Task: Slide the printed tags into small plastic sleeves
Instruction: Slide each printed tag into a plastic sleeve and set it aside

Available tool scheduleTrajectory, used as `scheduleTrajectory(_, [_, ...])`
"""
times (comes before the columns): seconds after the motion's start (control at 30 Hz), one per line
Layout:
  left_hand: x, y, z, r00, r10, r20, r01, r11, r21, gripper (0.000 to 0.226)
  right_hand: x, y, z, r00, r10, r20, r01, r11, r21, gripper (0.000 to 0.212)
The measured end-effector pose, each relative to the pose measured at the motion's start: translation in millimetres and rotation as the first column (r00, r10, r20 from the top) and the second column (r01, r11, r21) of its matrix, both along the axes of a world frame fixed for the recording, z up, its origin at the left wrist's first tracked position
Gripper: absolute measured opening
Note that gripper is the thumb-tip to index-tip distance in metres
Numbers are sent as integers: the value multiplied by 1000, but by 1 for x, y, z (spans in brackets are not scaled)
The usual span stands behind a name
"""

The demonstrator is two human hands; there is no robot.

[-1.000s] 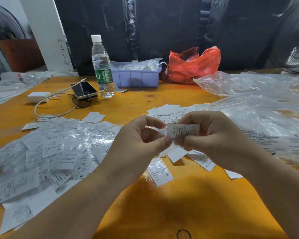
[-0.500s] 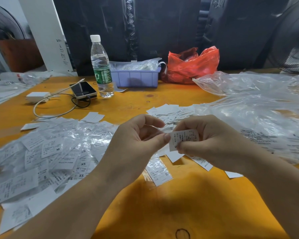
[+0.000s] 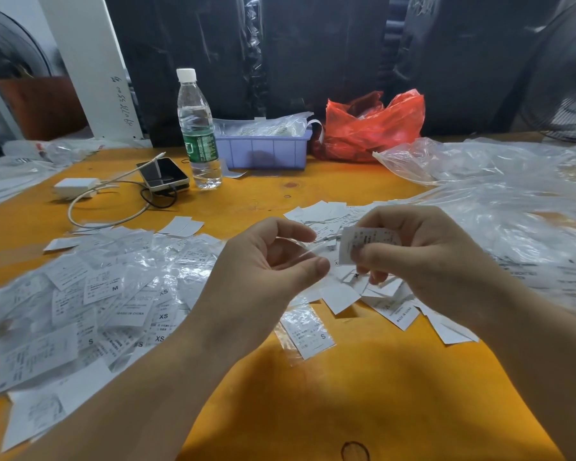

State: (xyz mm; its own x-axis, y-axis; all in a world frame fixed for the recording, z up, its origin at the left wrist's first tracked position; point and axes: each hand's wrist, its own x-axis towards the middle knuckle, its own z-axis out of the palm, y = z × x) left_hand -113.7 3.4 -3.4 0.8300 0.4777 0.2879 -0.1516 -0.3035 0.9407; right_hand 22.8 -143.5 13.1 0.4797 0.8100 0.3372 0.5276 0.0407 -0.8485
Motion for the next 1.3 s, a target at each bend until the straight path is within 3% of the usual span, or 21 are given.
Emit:
scheduleTrajectory(0.13, [0,-1,-1,1000,-20,-3,20,1000,-5,32,-1,1,0,998,-8,-55,11,998,65,12])
scheduleTrajectory(0.4, [1,0,-2,999,-14,-29,14,1000,12,22,-4,3,-5,995,93,-35,-95,993,-69,17])
scheduleTrajectory(0.63, [2,-2,0,999,19,-27,-19,1000,7,22,-2,1,-2,996,49,-78,-53,998,-45,12])
scheduleTrajectory(0.77, [0,-1,1,999,37,-4,-37,999,2,29,-5,1,-4,1000,-8,-21,7,998,-54,8])
scheduleTrajectory(0.9, [-1,0,1,1000,24,-9,-24,1000,6,29,-11,3,-5,991,-135,15,135,990,-46,29])
scheduleTrajectory(1.1, [-3,-3,4,1000,21,0,-21,999,24,34,-13,2,-2,998,-9,62,13,997,-74,17])
scheduleTrajectory(1.3, [-5,0,6,1000,7,30,-7,1000,-1,37,-17,3,-5,998,20,54,-16,997,-74,28])
